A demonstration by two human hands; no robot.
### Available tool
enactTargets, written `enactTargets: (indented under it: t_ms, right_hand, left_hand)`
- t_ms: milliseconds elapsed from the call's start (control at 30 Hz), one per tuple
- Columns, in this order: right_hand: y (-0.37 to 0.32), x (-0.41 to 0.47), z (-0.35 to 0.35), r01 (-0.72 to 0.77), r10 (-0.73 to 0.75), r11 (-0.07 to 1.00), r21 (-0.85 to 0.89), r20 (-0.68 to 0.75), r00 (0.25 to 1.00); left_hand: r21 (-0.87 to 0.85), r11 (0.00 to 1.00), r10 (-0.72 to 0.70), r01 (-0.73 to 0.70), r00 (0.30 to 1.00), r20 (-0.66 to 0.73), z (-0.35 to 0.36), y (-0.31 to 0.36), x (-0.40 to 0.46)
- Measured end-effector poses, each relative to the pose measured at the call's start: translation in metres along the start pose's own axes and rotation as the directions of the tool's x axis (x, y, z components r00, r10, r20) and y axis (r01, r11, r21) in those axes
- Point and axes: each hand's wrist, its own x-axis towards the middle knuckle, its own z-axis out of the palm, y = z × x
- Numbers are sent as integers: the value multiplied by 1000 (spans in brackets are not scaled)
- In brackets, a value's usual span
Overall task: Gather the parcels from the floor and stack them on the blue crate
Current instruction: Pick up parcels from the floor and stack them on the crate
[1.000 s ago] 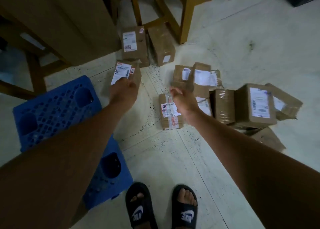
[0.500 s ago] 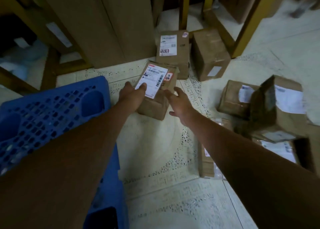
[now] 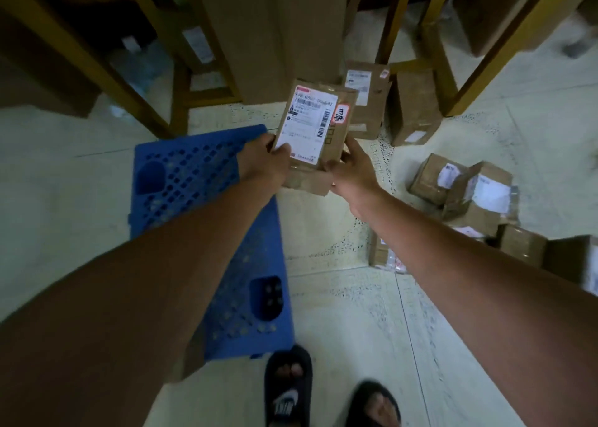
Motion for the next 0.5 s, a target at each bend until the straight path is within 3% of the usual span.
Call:
enactTargets:
  t_ms: [267,367,500]
  right_hand:
    - [-82,-128,31,-28,44,995,-98,167,985]
    - [-73,-152,39,-84,106,990,-109,213,971]
    - [-35,-175,43,-256,274,961,-104,226,935]
  left_hand:
    - [-80,986,-141,147,987,74,-153,7,-81]
    - [-125,970,-192,207,974,116,-168,-16,-109]
    - [-6,988,-153,156,972,179,-157,-51,-149]
